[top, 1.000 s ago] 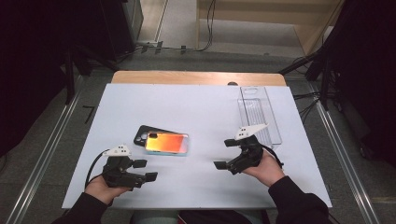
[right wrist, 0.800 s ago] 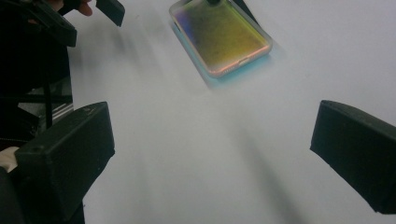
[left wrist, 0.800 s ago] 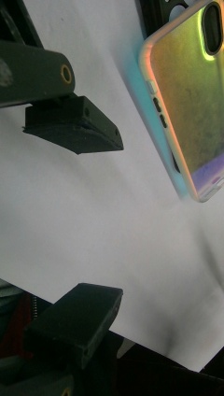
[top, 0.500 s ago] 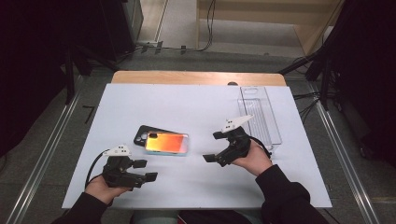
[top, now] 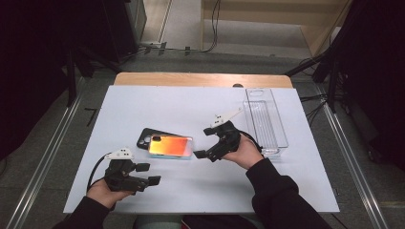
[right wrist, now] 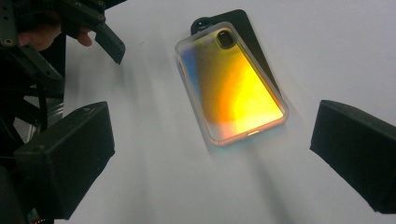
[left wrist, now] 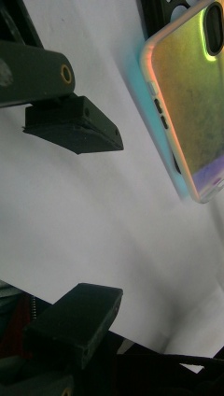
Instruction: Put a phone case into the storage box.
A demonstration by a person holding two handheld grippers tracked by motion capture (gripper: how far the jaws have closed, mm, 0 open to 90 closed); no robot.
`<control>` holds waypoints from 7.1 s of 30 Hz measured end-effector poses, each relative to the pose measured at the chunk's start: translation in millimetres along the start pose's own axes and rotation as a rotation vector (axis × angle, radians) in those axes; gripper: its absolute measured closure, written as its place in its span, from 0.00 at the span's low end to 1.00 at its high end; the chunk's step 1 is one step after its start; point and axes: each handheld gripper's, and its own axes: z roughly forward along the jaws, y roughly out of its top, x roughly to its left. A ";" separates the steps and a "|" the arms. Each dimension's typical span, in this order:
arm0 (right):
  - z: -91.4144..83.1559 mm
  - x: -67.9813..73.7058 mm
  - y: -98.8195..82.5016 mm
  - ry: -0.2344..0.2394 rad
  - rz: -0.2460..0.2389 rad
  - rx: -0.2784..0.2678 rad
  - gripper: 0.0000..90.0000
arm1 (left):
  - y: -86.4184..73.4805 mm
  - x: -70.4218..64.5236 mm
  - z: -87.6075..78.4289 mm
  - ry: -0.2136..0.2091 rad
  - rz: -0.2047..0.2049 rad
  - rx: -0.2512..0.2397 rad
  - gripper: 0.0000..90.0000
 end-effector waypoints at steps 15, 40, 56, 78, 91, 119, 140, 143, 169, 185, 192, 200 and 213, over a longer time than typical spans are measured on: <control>29.8 -4.3 24.8 0.017 -0.026 0.034 0.00 | 0.3 -0.3 0.4 -0.004 -0.001 0.003 0.27; 89.0 -2.6 51.5 -0.045 -0.061 0.073 0.12 | 0.0 0.1 -0.4 -0.008 -0.005 -0.004 0.27; 110.5 -8.7 45.7 -0.021 -0.053 0.109 0.00 | -0.1 -0.2 0.2 -0.010 0.002 0.004 0.27; 126.6 -9.1 31.7 -0.105 -0.103 0.175 0.00 | -0.1 0.1 0.0 -0.003 0.002 0.005 0.27; 130.3 -6.7 27.9 -0.148 -0.152 0.218 0.00 | -0.2 0.3 0.1 -0.005 -0.001 0.002 0.27; 118.1 -6.4 27.3 -0.154 -0.140 0.202 0.12 | 0.3 1.0 -0.7 -0.005 -0.006 -0.002 0.27; 104.9 -7.6 30.4 -0.140 -0.072 0.188 0.17 | 1.9 1.2 -2.0 0.001 -0.018 -0.018 0.27; 99.1 -6.5 31.8 -0.139 -0.063 0.174 0.17 | 2.8 0.9 -2.2 0.006 -0.022 -0.022 0.27; -5.8 6.9 -6.5 -0.194 0.133 0.028 0.17 | 23.9 -7.7 0.8 -0.004 -0.080 -0.054 0.26; -41.9 23.0 -32.9 -0.252 0.217 -0.059 0.17 | 55.1 -20.7 12.6 -0.020 -0.105 -0.053 0.25; -43.0 20.5 -41.9 -0.248 0.281 -0.106 0.17 | 70.6 -22.5 20.0 -0.009 -0.116 -0.043 0.25; -27.1 27.1 -37.0 -0.297 0.309 -0.148 0.17 | 90.7 -21.5 26.6 0.012 -0.130 -0.047 0.29; -3.1 37.7 -33.5 -0.326 0.380 -0.229 0.17 | 113.2 -15.3 38.0 0.049 -0.189 -0.083 0.29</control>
